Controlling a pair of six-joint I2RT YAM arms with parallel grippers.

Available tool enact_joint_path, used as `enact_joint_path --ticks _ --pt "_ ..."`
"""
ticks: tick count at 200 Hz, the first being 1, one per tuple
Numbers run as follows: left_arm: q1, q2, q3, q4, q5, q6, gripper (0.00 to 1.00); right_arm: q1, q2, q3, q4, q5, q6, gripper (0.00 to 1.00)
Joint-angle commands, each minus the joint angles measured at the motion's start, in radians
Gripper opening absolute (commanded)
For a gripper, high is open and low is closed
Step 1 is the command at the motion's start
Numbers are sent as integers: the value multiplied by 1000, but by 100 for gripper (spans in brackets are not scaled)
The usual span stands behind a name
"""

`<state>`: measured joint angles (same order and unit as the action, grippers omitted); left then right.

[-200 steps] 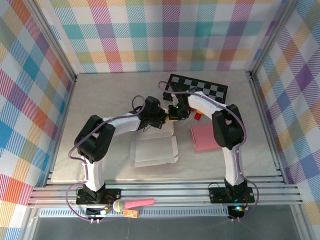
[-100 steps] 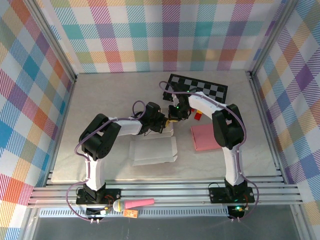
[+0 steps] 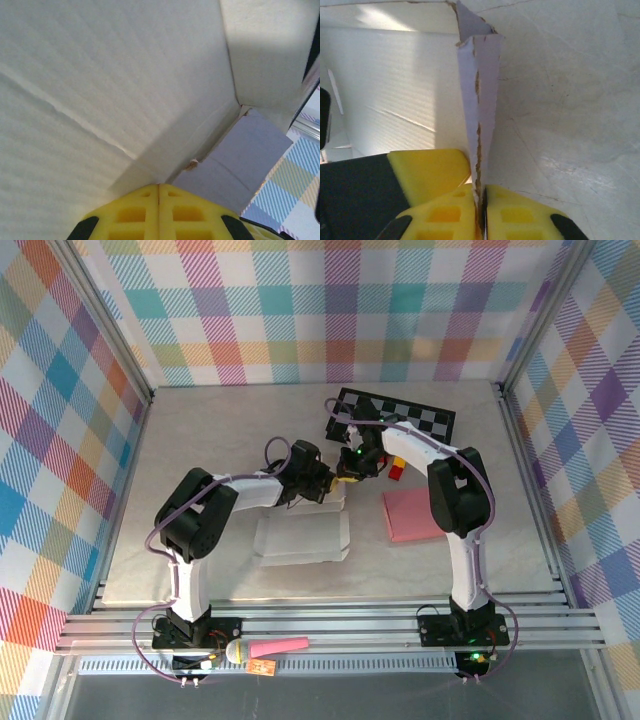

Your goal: Fold the paper box

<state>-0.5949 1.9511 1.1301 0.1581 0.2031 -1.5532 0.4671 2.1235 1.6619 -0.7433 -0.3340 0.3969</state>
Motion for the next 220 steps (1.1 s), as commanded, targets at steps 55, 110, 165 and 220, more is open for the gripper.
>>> enact_joint_path --ticks 55,110,165,220 --pt "86 -234 151 -515 -22 307 31 -10 -157 13 7 100 67 47" --pt "156 -132 412 -1218 -336 1048 46 30 -292 -131 78 184 183 52" --pt "162 73 528 -1219 -377 1096 51 63 -269 -162 107 164 218 52" --pt "158 171 597 -1213 -522 1136 53 67 -250 -196 114 149 217 52"
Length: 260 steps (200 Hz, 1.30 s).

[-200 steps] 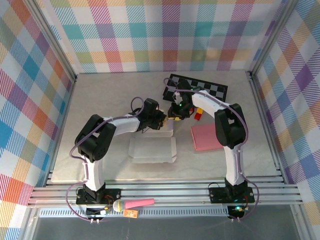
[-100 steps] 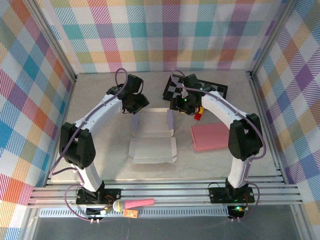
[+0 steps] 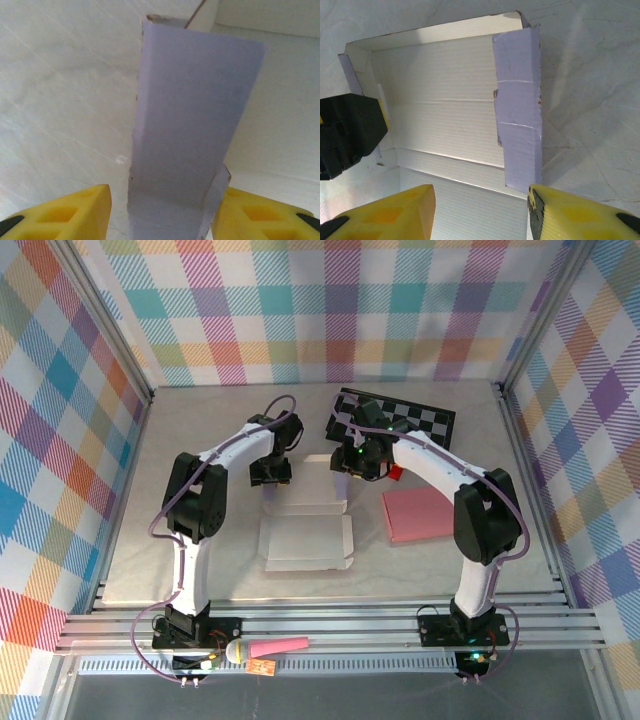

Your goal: Fold the paper box

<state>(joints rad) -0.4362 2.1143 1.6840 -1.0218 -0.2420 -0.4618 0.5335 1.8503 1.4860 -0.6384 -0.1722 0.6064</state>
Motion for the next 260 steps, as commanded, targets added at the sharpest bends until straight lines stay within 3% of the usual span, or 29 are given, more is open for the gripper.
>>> enact_joint_path --ticks 1,22,43,74,117,169,206,237,260 --pt "-1 8 43 -32 -76 45 53 0 23 -20 8 -13 8 52" --pt "-1 15 31 -3 -76 67 49 -3 44 -17 7 -21 0 52" --pt "2 9 28 8 -92 86 35 -14 66 -8 4 -25 -12 52" --pt "22 -43 -22 57 -58 101 0 -44 98 29 -16 -45 -7 50" --pt "67 -208 -168 229 11 99 0 -43 106 95 -20 -49 148 47" --pt "138 -531 -554 696 143 61 0 -5 106 261 -116 -42 697 45" --pt "140 -621 -708 895 164 4 0 118 137 403 -73 126 962 55" --pt "140 -672 -783 996 184 28 0 109 282 552 -12 108 1056 59" --pt "140 -695 -812 1021 201 66 0 93 414 761 -102 74 1035 61"
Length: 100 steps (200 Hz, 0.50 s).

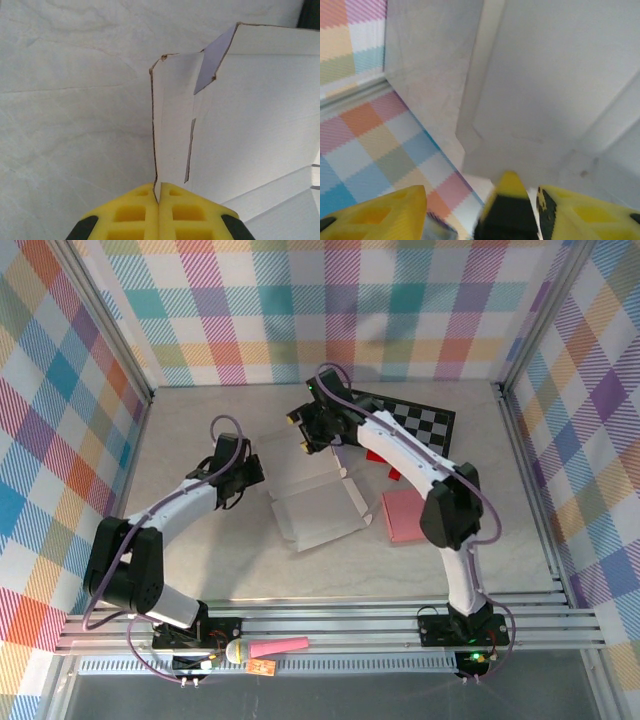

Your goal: Fold the paper box

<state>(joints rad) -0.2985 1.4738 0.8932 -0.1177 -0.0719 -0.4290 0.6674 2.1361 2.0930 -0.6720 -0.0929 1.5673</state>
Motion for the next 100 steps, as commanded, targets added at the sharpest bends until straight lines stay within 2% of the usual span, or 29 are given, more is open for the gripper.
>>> enact_joint_path --ticks 1,20,48,100 --pt "2 -55 -22 118 31 35 0 -41 135 167 -76 -8 75 61" --pt "2 -70 -47 152 55 70 0 -47 211 289 -153 -21 65 61" --pt "1 -78 -56 161 69 106 0 -62 236 285 -107 -11 72 59" --pt "-4 -70 -58 177 93 156 0 -89 280 299 8 -74 49 57"
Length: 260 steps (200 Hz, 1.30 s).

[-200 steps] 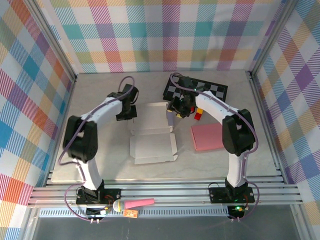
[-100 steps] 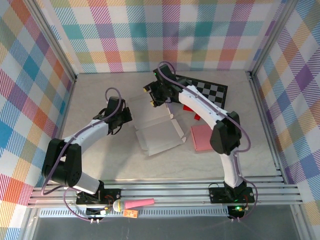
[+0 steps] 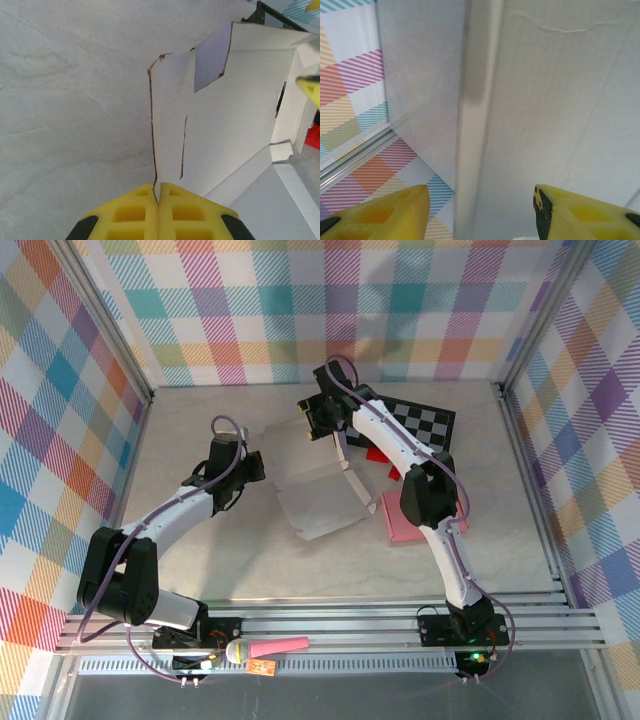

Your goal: Fold the paper box

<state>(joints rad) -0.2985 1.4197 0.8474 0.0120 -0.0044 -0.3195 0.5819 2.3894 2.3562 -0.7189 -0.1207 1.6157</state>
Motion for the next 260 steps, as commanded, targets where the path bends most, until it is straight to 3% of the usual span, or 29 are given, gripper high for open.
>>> enact_joint_path --ticks 1,37,60,93,112,131,165,181,195,217,251,260 --pt "-4 -15 -12 47 26 46 0 -4 28 35 58 -49 1 57" --pt "-7 -10 -4 42 25 66 0 -5 60 43 75 -101 13 52" --pt "-7 -6 1 37 21 75 0 -5 62 34 82 -107 18 40" --pt "-7 -4 1 34 6 80 0 -5 30 5 108 -93 3 0" --pt "-6 -8 -13 34 -18 73 0 -1 -51 -110 181 -72 -11 0" --pt "-5 -9 -28 25 -40 55 0 9 -180 -347 386 -42 -2 0" --pt "2 -23 -46 -21 -20 -40 32 31 -353 -694 659 -15 -20 0" --pt "2 -64 -71 -30 0 -121 41 41 -411 -849 839 4 -41 0" --pt "2 -117 -101 -49 0 -188 42 50 -443 -948 964 17 -42 0" --pt "2 -215 -127 -121 -16 -239 41 61 -462 -1023 1085 16 -52 0" --pt "6 -413 -103 -256 -19 -279 41 74 -455 -1025 1129 17 -82 0" --pt "5 -447 -90 -313 -27 -295 45 75 -441 -1025 1152 8 -92 0"
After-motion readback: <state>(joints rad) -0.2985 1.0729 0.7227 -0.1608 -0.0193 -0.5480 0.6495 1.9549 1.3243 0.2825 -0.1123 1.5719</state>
